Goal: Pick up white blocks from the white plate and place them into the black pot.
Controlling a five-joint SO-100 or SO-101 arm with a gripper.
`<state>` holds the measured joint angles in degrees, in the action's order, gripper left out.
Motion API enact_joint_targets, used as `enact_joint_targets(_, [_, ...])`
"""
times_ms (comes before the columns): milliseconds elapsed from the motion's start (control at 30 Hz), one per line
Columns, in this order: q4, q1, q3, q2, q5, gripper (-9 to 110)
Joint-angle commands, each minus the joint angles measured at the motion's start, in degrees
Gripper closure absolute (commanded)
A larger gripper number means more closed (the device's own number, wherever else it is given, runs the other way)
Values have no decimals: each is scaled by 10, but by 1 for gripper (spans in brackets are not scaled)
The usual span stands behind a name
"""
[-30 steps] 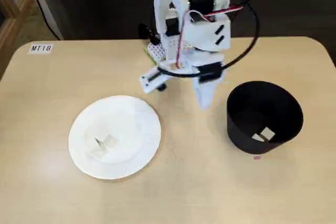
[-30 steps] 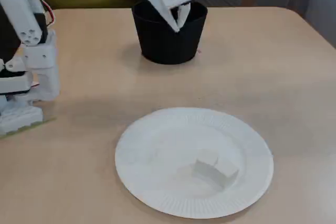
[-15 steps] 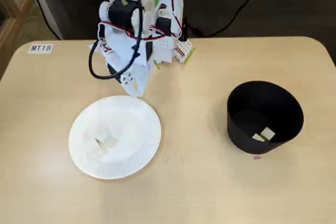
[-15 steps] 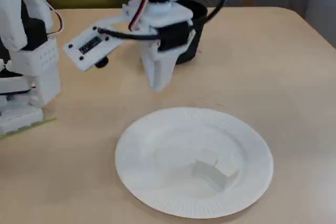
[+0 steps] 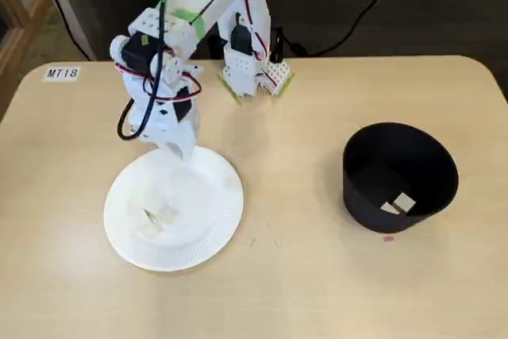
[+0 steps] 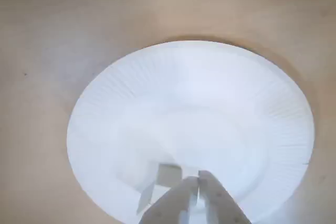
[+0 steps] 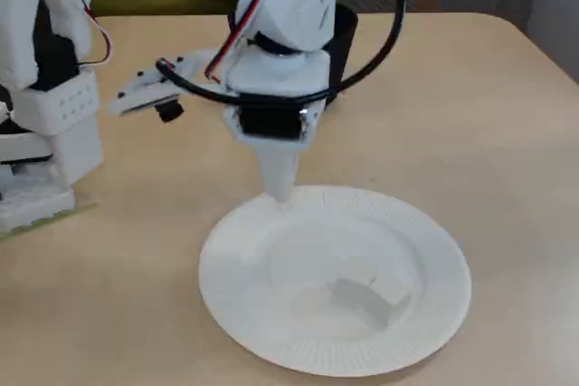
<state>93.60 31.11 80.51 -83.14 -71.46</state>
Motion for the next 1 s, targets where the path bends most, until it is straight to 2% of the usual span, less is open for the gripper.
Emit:
enact_joint_targets(0, [8, 13, -25, -4, -8, 103])
enact_joint_targets(200, [8, 17, -33, 4, -71, 104])
enact_joint_targets(300, [8, 18, -40, 15, -73, 104])
enact_joint_targets(467, [8, 26, -105, 65, -20, 104])
enact_joint_targets(700, [14, 11, -192, 134, -24, 93])
enact_joint_targets(800, [14, 4, -206, 147, 13, 88])
enact_joint_targets(967, [14, -4, -208, 153, 20, 86])
